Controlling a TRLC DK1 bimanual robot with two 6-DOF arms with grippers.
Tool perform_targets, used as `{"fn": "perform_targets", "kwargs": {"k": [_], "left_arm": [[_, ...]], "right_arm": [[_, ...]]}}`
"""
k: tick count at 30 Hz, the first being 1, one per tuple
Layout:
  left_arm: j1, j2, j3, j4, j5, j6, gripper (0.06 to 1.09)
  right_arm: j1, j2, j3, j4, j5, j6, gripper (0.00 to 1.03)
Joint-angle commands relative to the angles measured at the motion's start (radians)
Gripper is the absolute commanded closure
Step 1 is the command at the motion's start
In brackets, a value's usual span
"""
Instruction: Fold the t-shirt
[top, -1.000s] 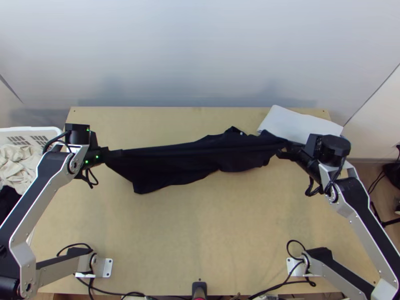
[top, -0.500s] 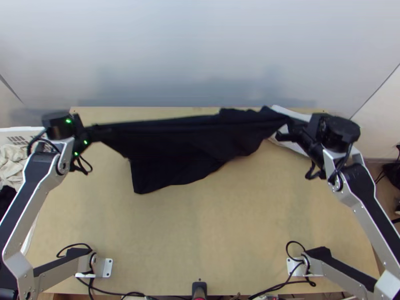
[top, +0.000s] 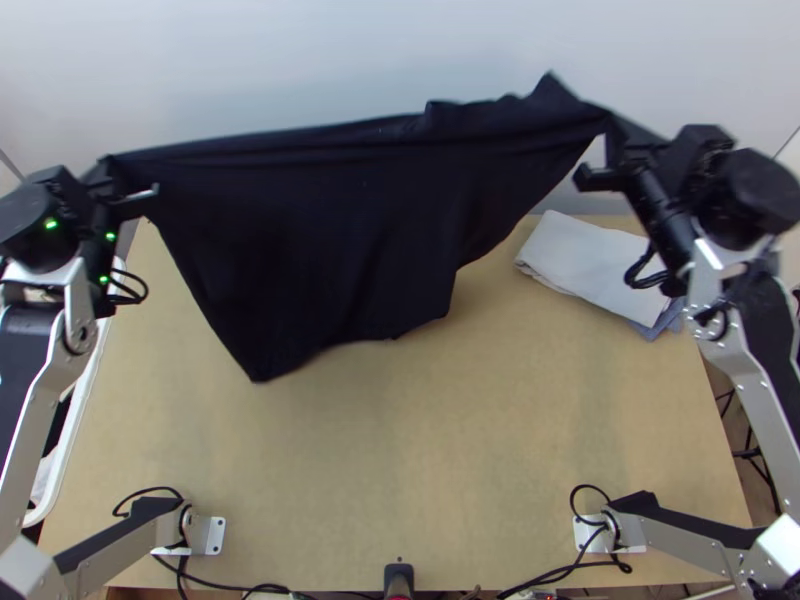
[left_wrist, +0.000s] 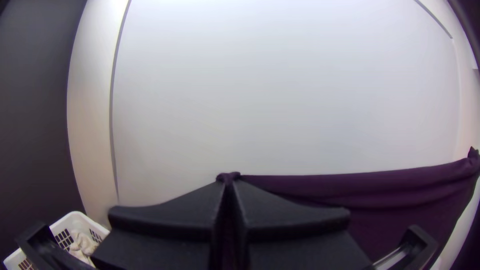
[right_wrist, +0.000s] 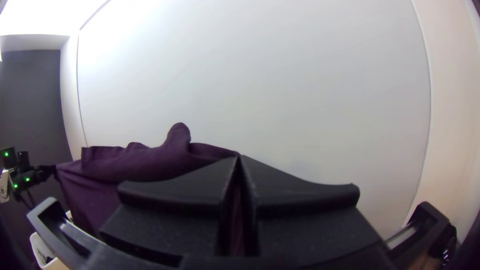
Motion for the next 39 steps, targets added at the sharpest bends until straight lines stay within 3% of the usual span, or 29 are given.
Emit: {"fn": "perform_targets", "kwargs": {"k": [1, 9, 17, 21, 27, 32, 39], "left_arm": [[0.005, -0.101, 0.014, 0.025, -0.03, 0.04, 1.05], [0.051, -0.267, -0.062, 0.055, -0.028, 0.094, 1.05], [0.127, -0.433, -0.08, 0.037, -0.024, 0.071, 1.05], [0.066, -0.529, -0.098, -0.032, -0.021, 0.034, 1.05], [0.04, -0.609, -0.103, -0.103, -0.005, 0.011, 1.05], [0.038, -0.621, -0.109, -0.138, 0.005, 0.013, 1.05], [0.035, -0.477, -0.178, -0.185, 0.03, 0.005, 1.05]], "right_arm": [[0.017, -0.097, 0.071, -0.036, 0.026, 0.003, 1.0], [0.027, -0.411, -0.076, -0.057, 0.026, 0.003, 1.0], [0.031, -0.707, -0.09, -0.293, 0.019, 0.001, 1.0], [0.03, -0.791, -0.07, -0.399, 0.016, 0.0, 1.0], [0.033, -0.838, -0.056, -0.445, 0.002, -0.006, 1.0], [0.033, -0.821, -0.125, -0.415, -0.012, -0.005, 1.0], [0.045, -0.696, -0.4, -0.109, -0.01, -0.016, 1.0]]}}
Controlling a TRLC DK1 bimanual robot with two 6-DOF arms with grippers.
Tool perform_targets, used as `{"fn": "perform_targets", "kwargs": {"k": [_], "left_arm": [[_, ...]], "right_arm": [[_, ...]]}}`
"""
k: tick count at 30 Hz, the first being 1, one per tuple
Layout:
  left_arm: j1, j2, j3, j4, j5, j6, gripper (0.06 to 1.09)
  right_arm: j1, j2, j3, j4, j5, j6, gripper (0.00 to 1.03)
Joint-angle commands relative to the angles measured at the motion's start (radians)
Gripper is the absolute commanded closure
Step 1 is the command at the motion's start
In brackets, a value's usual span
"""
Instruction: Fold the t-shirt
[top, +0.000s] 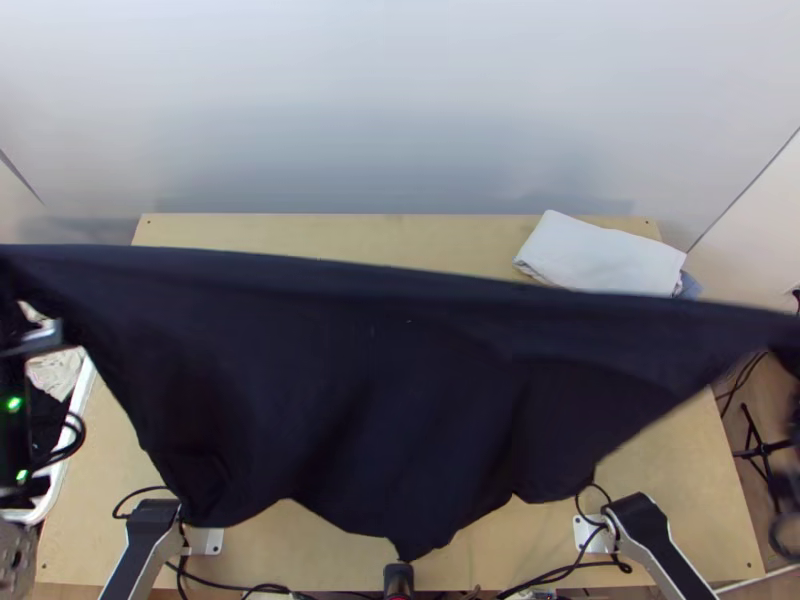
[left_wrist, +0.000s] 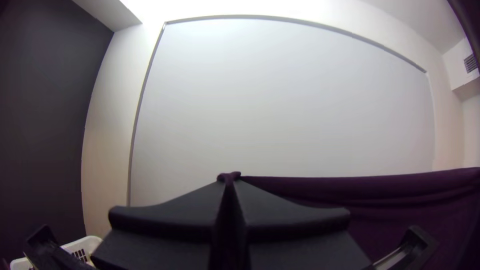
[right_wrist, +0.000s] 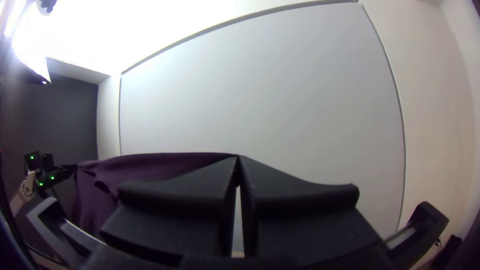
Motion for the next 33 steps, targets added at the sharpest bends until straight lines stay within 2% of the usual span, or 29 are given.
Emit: {"fn": "perform_targets", "kwargs": {"k": [1, 4, 8, 10, 14, 18, 23, 26, 33], "left_arm": [[-0.006, 0.127, -0.038, -0.047, 0.045, -0.017, 1.05], [-0.01, 0.228, -0.026, -0.061, 0.087, -0.052, 1.05], [-0.015, 0.357, 0.091, -0.149, 0.12, -0.116, 1.05], [-0.018, 0.417, 0.198, -0.247, 0.157, -0.145, 1.05], [-0.027, 0.473, 0.424, -0.359, 0.206, -0.176, 1.05], [-0.073, 0.475, 0.614, -0.38, 0.206, -0.231, 1.05], [-0.062, 0.388, 0.721, -0.379, 0.203, -0.23, 1.05], [-0.01, 0.291, 0.715, -0.379, 0.192, -0.224, 1.05], [0.031, 0.107, 0.617, -0.436, 0.2, -0.225, 1.05]], "right_arm": [[0.007, 0.119, -0.213, 0.239, -0.011, -0.011, 1.0], [0.003, 0.234, -0.245, 0.368, -0.011, -0.003, 1.0], [-0.016, 0.368, -0.203, 0.446, -0.012, 0.052, 1.0], [-0.014, 0.42, -0.13, 0.443, -0.014, 0.091, 1.0], [-0.01, 0.458, 0.05, 0.406, -0.018, 0.097, 1.0], [0.001, 0.407, 0.232, 0.27, -0.031, 0.117, 1.0], [0.041, 0.289, 0.412, 0.075, -0.066, 0.117, 1.0], [0.098, 0.226, 0.504, -0.077, -0.066, 0.117, 1.0], [0.109, 0.173, 0.672, -0.361, -0.074, 0.115, 1.0]]}}
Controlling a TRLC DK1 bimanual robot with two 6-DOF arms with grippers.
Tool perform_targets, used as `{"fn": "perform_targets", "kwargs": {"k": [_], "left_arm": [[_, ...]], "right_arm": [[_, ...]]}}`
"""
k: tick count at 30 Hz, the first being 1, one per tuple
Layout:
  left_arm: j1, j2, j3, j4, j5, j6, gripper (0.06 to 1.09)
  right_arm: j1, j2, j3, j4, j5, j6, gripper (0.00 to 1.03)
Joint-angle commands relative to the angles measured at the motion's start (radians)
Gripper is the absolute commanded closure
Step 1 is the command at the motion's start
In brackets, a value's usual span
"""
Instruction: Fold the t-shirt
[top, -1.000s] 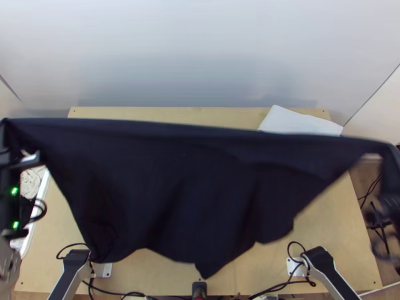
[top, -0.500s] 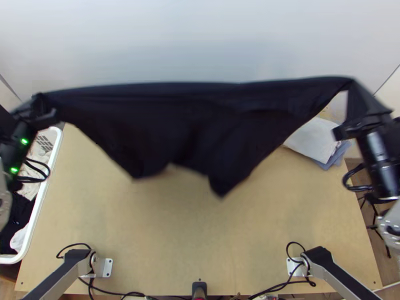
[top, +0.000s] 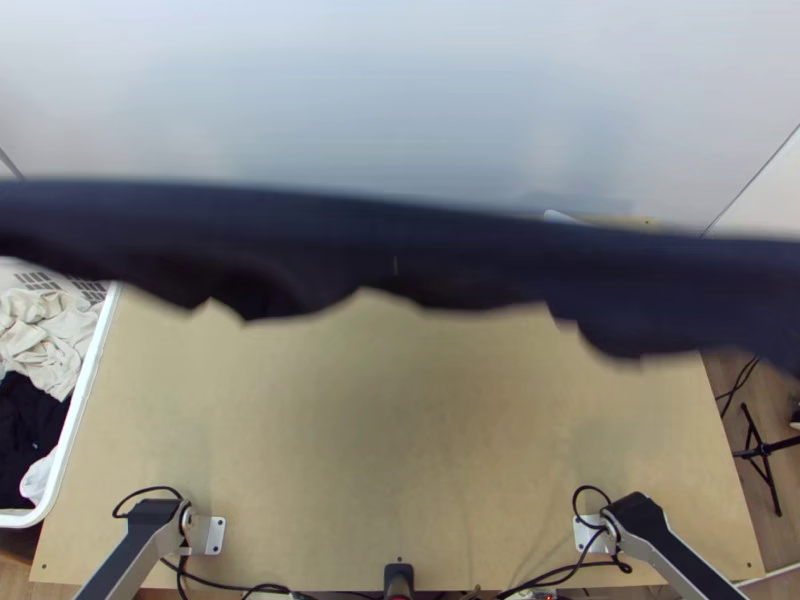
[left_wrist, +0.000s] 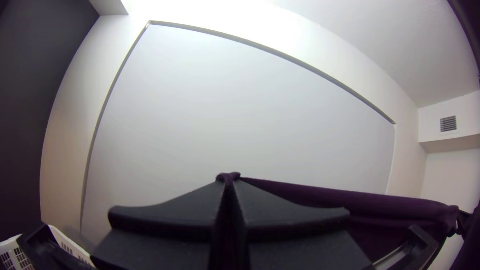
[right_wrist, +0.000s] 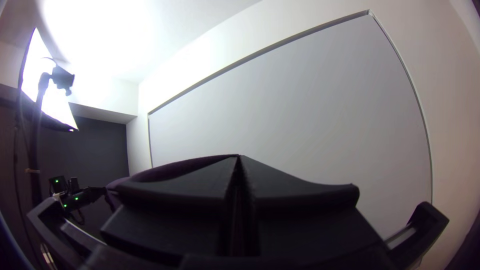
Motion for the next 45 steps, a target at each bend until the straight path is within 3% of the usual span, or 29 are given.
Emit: {"fn": "perform_targets", "kwargs": {"k": [1, 8, 12, 15, 19, 25, 28, 31, 36, 45], "left_arm": [[0.039, -0.143, -0.034, -0.064, -0.002, -0.007, 1.05], [0.028, -0.146, -0.087, -0.173, 0.035, -0.015, 1.05], [0.013, -0.242, -0.419, -0.227, 0.105, -0.001, 1.05], [-0.036, -0.342, -0.725, -0.187, 0.108, 0.071, 1.05], [-0.073, -0.377, -0.999, -0.12, 0.108, 0.099, 1.05], [-0.156, -0.314, -1.258, 0.138, 0.107, 0.117, 1.05], [-0.157, -0.181, -1.273, 0.249, 0.107, 0.123, 1.05], [-0.122, -0.041, -1.265, 0.362, 0.108, 0.143, 1.05], [-0.045, 0.212, -1.21, 0.542, 0.193, 0.15, 1.05], [0.018, 0.703, -0.925, 0.606, 0.214, 0.16, 1.05]], "right_arm": [[0.035, -0.056, 0.182, -0.232, -0.004, 0.002, 1.0], [0.052, -0.057, 0.08, -0.239, -0.004, 0.008, 1.0], [0.071, -0.126, -0.236, -0.189, -0.004, 0.044, 1.0], [0.1, -0.238, -0.566, -0.083, -0.006, 0.14, 1.0], [0.089, -0.332, -0.932, 0.034, -0.081, 0.25, 1.0], [0.087, -0.269, -1.214, 0.196, -0.145, 0.272, 1.0], [0.06, -0.16, -1.256, 0.298, -0.156, 0.233, 1.0], [-0.063, -0.031, -1.262, 0.416, -0.26, 0.23, 1.0], [-0.221, 0.213, -1.219, 0.592, -0.334, 0.229, 1.0], [-0.367, 0.653, -1.021, 0.804, -0.371, 0.21, 1.0]]}}
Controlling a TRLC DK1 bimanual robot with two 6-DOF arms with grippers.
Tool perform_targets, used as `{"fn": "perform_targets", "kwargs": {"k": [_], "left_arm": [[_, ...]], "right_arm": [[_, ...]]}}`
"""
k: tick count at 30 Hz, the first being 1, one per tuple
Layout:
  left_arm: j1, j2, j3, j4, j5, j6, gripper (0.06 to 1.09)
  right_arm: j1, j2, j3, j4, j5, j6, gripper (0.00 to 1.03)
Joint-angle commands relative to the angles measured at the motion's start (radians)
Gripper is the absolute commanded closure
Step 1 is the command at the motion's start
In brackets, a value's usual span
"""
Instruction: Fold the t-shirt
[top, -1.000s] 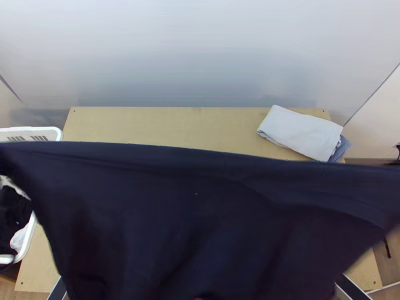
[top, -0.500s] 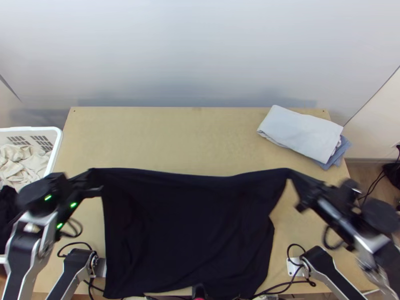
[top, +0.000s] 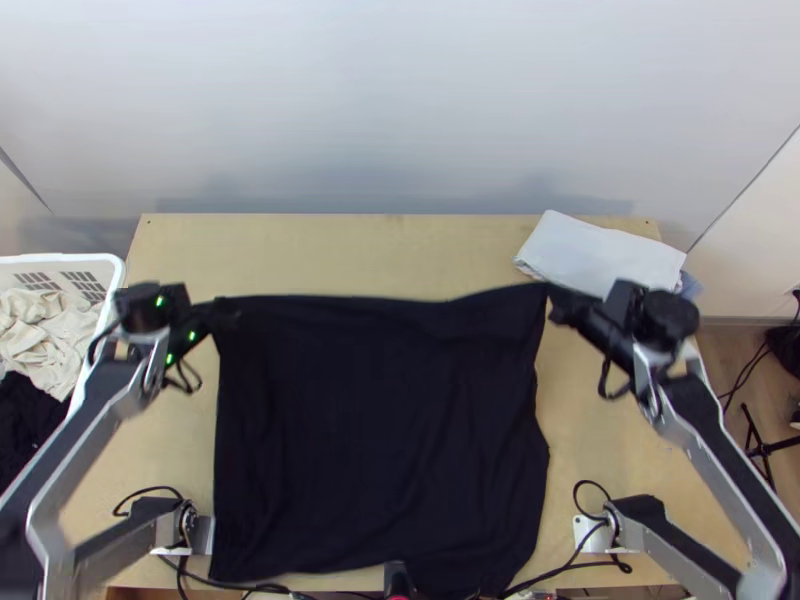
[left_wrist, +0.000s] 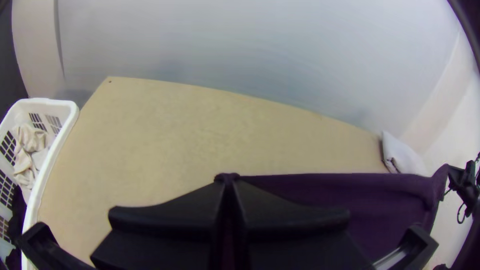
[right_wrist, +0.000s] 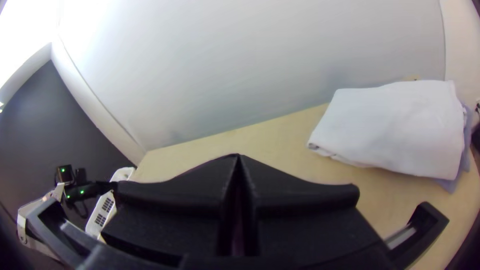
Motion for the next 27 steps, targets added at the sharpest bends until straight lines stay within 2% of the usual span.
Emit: {"fn": "perform_targets", "kwargs": {"k": [1, 10, 17, 18, 19, 20, 21, 23, 24, 27], "left_arm": [[0.065, 0.378, 0.193, 0.08, 0.024, 0.023, 1.05], [0.101, 0.675, 0.478, 0.116, 0.049, -0.005, 1.05], [0.102, 0.84, 0.656, 0.115, 0.049, -0.036, 1.05], [0.102, 0.853, 0.679, 0.118, 0.049, -0.046, 1.05], [0.102, 0.864, 0.7, 0.119, 0.049, -0.063, 0.97], [0.102, 0.873, 0.717, 0.127, 0.049, -0.082, 0.75], [0.104, 0.876, 0.737, 0.119, 0.049, -0.097, 0.52], [0.102, 0.866, 0.762, 0.123, 0.049, -0.1, 0.22], [0.104, 0.853, 0.779, 0.11, 0.049, -0.1, 0.1], [0.107, 0.775, 0.783, 0.064, 0.049, -0.094, 0.1]], "right_arm": [[-0.119, 0.36, 0.151, 0.142, -0.029, -0.005, 1.0], [-0.123, 0.749, 0.451, 0.14, -0.001, 0.021, 1.0], [-0.106, 0.932, 0.654, 0.122, 0.054, 0.041, 1.0], [-0.106, 0.947, 0.68, 0.123, 0.055, 0.049, 0.96], [-0.108, 0.96, 0.703, 0.122, 0.058, 0.066, 0.79], [-0.109, 0.969, 0.724, 0.109, 0.06, 0.072, 0.59], [-0.111, 0.976, 0.753, 0.085, 0.063, 0.073, 0.47], [-0.117, 0.995, 0.832, -0.016, 0.065, 0.082, 0.25], [-0.12, 1.003, 0.881, -0.093, 0.065, 0.084, 0.18], [-0.134, 0.989, 0.985, -0.316, 0.063, 0.11, 0.07]]}}
